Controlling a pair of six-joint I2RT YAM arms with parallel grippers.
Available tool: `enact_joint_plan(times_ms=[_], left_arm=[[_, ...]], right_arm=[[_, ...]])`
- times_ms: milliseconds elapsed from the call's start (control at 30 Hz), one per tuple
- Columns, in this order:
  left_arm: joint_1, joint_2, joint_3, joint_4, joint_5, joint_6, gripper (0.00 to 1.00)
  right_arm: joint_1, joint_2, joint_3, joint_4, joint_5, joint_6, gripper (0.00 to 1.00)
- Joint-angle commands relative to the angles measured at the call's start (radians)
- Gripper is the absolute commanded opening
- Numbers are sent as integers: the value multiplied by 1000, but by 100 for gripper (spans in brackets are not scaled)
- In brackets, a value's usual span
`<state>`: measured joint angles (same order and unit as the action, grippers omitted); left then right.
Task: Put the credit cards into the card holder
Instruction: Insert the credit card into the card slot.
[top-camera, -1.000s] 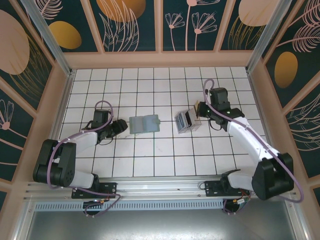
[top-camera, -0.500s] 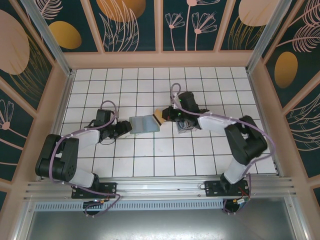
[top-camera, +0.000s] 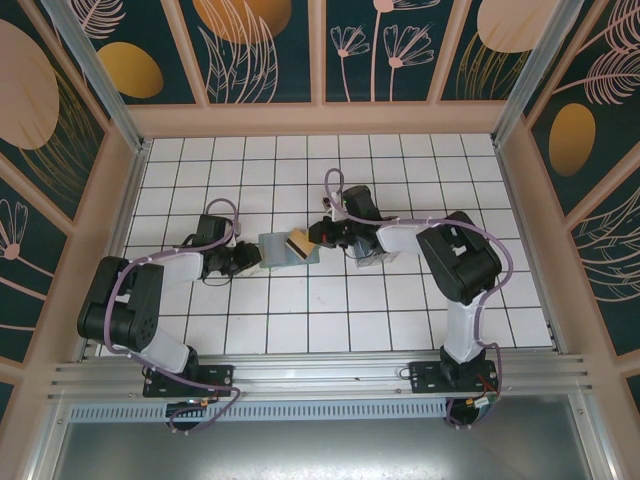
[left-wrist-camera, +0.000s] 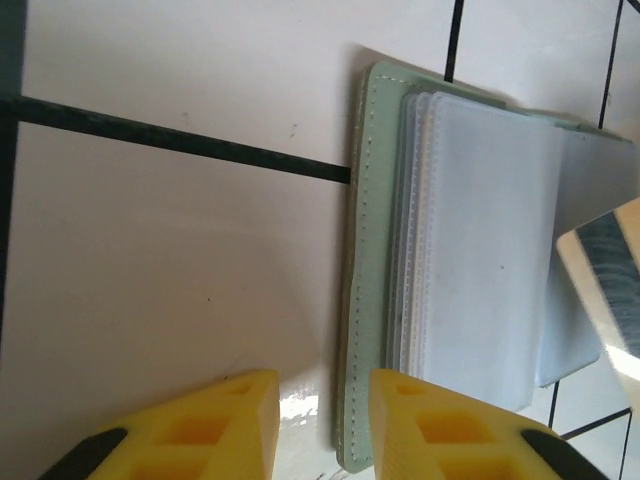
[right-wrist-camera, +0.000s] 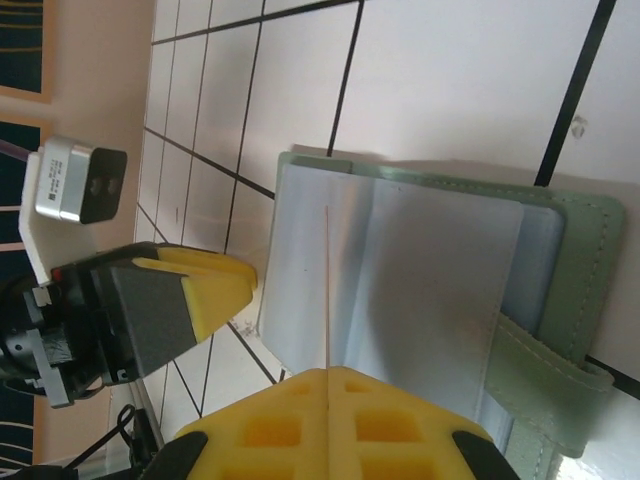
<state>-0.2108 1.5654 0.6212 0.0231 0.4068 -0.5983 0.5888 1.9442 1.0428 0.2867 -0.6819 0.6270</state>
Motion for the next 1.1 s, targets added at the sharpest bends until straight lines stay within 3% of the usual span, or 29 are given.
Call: enact_joint_plan(times_ms=[0, 567, 1067], left_arm=[[-13, 24, 21, -10, -8, -1, 28], [-24, 37, 17, -24, -25, -1, 25], [-24, 13, -21, 8, -22, -7, 24]], right_arm=[[-10, 37, 22, 48, -56, 22, 0], [-6, 100, -24, 217, -62, 137, 0], [74, 91, -135, 413, 148, 272, 0]])
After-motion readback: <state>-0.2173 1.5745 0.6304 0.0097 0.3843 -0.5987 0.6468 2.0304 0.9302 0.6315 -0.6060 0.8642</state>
